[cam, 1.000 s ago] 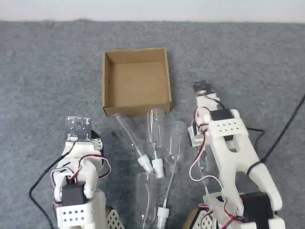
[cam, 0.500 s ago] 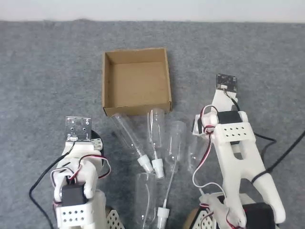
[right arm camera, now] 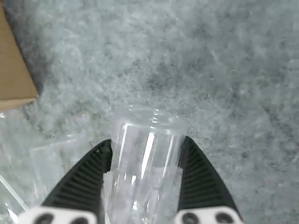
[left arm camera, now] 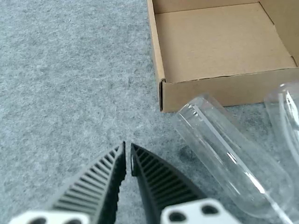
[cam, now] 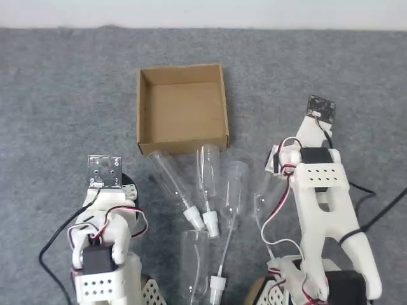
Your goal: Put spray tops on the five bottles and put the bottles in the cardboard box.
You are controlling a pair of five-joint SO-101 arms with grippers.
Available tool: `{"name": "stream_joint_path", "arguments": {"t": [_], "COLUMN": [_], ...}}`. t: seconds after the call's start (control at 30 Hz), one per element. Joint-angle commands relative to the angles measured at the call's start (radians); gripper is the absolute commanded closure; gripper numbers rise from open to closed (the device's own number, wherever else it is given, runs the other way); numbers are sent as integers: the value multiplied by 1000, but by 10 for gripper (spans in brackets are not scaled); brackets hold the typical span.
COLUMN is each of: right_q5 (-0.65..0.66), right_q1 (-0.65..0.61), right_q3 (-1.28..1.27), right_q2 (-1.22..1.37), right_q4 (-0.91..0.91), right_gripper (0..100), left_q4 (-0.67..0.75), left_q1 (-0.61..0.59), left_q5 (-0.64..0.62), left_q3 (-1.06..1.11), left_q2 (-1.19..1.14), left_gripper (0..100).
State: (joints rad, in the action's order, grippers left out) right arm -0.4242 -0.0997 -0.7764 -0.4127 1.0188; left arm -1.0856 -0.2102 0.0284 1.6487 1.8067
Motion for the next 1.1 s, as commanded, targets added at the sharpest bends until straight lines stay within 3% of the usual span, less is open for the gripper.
{"name": "stream_joint_path", "arguments": {"t": [0.0, 0.17, 0.43, 0.7, 0.87, 0.93, 1.07], "right_q5": [-186, -476, -658, -658, -569, -571, -568], "right_q1": [12, 19, 148, 268, 321, 325, 315], "right_q3": [63, 61, 55, 55, 34, 15, -6], "right_q2": [-65, -62, -54, -58, -56, -62, -54], "right_q4": [-18, -61, -142, -136, -137, -137, -137], "right_gripper": [990, 988, 988, 988, 986, 946, 774], "left_q4": [20, 20, 20, 20, 20, 20, 20], "left_q1": [-5, -5, -5, -5, -5, -5, -5], "left_q5": [9, 9, 9, 9, 9, 9, 9], "left_q3": [-35, -35, -35, -33, -33, -33, -33], "left_q2": [17, 17, 17, 17, 17, 17, 17], "left_gripper": [984, 984, 984, 984, 984, 984, 984]}}
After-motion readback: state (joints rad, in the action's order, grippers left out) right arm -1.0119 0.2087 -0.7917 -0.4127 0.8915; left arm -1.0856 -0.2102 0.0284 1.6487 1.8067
